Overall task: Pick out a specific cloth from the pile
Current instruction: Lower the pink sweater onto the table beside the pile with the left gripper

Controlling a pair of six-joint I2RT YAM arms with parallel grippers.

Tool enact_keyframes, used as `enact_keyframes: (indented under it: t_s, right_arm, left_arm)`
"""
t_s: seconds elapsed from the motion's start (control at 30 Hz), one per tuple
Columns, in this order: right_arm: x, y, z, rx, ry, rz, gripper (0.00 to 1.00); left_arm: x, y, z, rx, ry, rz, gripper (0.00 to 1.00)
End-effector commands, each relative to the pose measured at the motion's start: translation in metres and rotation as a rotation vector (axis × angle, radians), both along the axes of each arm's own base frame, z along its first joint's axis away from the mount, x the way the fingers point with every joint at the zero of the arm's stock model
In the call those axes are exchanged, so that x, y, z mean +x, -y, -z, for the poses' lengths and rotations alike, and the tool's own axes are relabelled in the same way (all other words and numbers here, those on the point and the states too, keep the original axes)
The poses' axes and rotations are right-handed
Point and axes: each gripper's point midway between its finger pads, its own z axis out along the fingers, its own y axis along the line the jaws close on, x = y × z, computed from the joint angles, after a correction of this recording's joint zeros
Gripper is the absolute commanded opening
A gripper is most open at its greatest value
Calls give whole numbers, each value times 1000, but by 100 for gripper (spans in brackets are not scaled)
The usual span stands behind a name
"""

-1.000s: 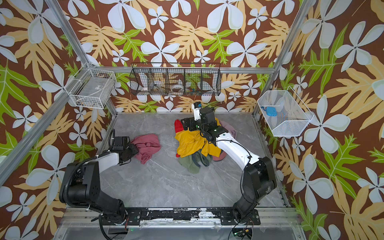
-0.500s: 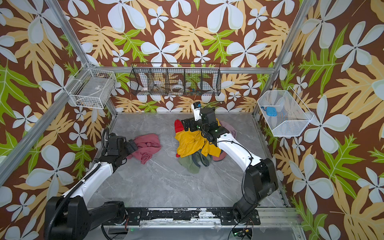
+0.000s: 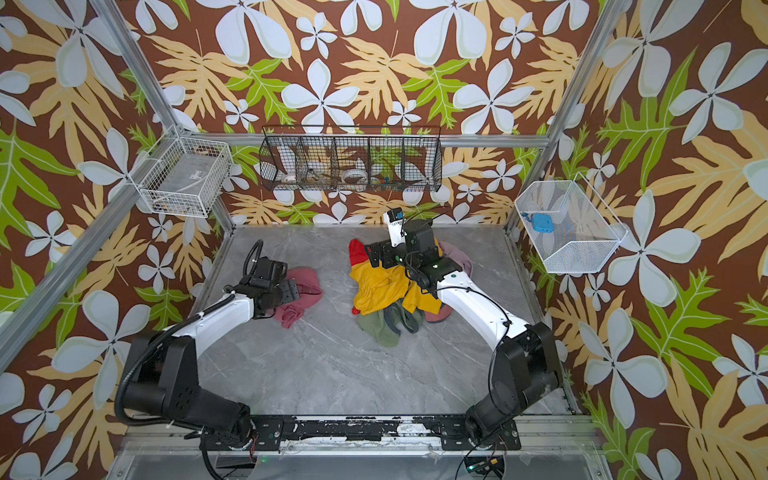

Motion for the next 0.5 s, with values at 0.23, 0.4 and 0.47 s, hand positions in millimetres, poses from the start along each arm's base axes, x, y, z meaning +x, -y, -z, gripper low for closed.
enact_keyframes:
  t_s: [0.23,0.4,0.47]
  right_arm:
    - [-4,15,-4,-6,12,67,96]
    - [-8,24,-1,-25,13,97,97]
    - [-9,26,0,-31,15,106,97]
  left_arm:
    - [22,8,46,-13,-116,28,84]
    - [38,-2,58,-83,-115,5,75]
    - [48,-7,57,-92,-103,3,74]
